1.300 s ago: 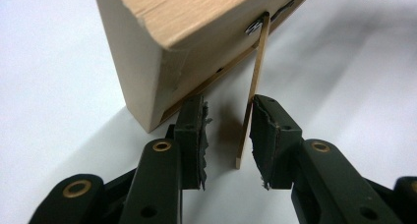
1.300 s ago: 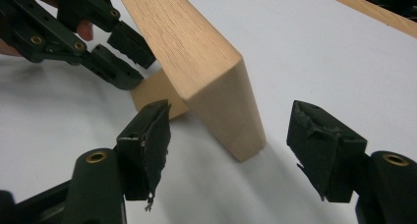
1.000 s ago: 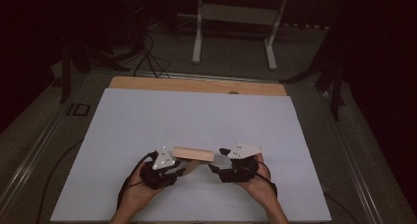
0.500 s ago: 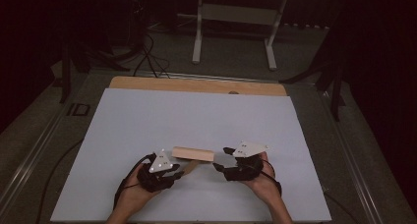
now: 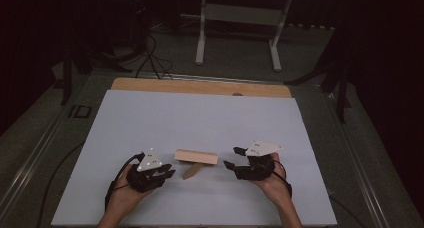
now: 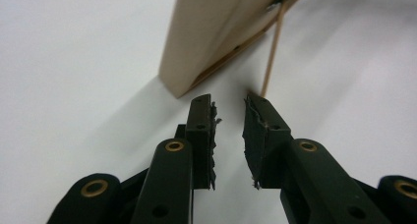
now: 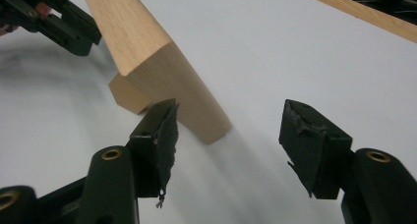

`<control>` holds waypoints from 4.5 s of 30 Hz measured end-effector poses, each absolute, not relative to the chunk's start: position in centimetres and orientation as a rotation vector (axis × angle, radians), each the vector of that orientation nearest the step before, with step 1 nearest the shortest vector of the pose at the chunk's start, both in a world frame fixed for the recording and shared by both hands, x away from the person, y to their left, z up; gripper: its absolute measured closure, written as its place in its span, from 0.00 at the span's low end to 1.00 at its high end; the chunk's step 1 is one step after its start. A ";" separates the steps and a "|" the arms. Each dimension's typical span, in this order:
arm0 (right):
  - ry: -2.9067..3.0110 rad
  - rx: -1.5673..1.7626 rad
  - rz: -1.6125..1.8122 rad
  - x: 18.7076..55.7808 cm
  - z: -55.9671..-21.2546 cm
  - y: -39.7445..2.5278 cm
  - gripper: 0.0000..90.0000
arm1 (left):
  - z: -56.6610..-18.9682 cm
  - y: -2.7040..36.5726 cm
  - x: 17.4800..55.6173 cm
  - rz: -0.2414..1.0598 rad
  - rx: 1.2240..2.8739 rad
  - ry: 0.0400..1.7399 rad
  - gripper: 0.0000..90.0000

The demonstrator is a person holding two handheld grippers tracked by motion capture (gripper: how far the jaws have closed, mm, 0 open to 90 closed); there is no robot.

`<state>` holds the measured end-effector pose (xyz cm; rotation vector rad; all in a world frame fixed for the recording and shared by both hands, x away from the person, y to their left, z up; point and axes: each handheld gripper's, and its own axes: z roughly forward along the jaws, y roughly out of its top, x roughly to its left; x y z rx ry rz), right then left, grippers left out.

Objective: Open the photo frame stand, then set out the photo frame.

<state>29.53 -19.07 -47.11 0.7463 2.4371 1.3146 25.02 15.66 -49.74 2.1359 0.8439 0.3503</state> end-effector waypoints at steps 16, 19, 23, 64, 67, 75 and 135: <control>2.318 0.861 1.283 30.1 -47.8 -18.8 0.53 | -49.6 15.6 25.0 0.369 2.096 0.864 0.82; 2.294 0.884 1.276 30.2 -47.9 -18.5 0.67 | -49.7 15.2 24.9 0.367 2.105 0.856 0.84; 2.288 0.922 1.278 30.4 -48.3 -18.1 0.89 | -49.8 14.7 24.9 0.395 2.130 0.835 0.90; 2.309 0.926 1.451 30.9 -48.2 -15.0 0.99 | -49.8 12.6 25.6 0.427 2.103 0.840 0.99; 2.305 0.940 1.471 31.0 -48.2 -14.9 0.99 | -49.8 12.5 25.7 0.429 2.104 0.840 0.99; 2.312 0.936 1.483 31.0 -48.2 -14.7 1.00 | -49.7 12.2 25.9 0.447 2.098 0.841 0.99; 2.338 0.882 1.436 29.5 -48.2 -14.3 1.00 | -48.4 9.3 26.3 0.407 2.117 0.753 0.99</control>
